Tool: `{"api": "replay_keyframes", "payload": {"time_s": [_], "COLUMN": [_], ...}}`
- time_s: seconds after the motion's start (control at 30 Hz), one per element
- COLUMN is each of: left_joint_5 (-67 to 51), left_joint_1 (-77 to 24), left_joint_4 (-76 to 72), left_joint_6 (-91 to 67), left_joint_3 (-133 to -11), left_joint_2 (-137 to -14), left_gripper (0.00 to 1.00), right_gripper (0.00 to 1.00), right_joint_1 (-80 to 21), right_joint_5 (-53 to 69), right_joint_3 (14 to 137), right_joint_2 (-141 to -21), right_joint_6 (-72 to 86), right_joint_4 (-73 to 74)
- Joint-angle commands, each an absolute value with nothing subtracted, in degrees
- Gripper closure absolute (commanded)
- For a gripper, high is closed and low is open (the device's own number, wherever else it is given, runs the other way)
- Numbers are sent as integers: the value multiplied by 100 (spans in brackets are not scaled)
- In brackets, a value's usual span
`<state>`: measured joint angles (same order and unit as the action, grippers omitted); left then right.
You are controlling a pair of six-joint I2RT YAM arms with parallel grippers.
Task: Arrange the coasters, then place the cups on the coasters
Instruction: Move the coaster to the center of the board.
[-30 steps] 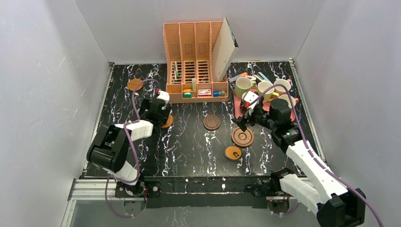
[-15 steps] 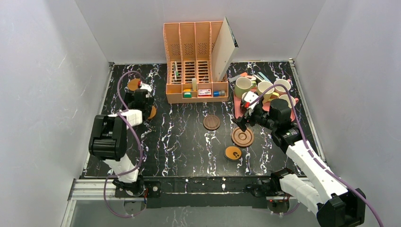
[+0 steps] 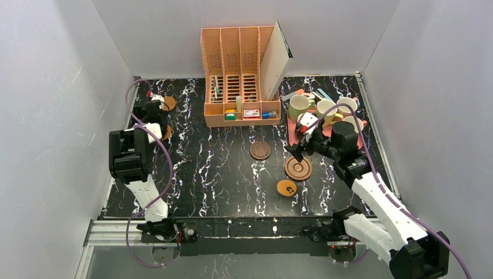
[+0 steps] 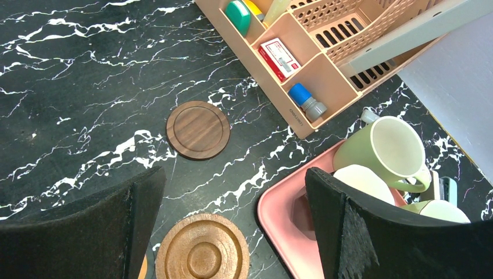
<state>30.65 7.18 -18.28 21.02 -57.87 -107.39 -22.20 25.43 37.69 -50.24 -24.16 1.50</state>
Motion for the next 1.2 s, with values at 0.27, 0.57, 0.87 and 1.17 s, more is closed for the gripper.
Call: {"api": "replay_keyframes", "payload": {"time_s": [0.27,0.57,0.87,1.17], "left_joint_5": [2764,2635,2589,1576], "left_joint_1": [1028,1028,1028,881], "left_joint_4": [-881,-825,-732,-536], "left_joint_6": [2158,2127,1987,1841], "left_joint_3": [-5593,-5347,-5448,-5040], "left_joint_2": [-10916,-10498,-10141,-8762], "left_gripper": [2,2,2,2], "right_gripper": [2,2,2,2], "right_joint_1": [-2235,-2234,-2234,-2232], "right_joint_5": [2593,2602,2572,2545], "right_joint_3": [3819,3814,3816,3815], "right_joint_2": [-5032,-5012,-4993,-5005], "right_joint_6": [-2391,-2391,-2391,-2408], "right_joint_4": [-18,-18,-17,-18]}}
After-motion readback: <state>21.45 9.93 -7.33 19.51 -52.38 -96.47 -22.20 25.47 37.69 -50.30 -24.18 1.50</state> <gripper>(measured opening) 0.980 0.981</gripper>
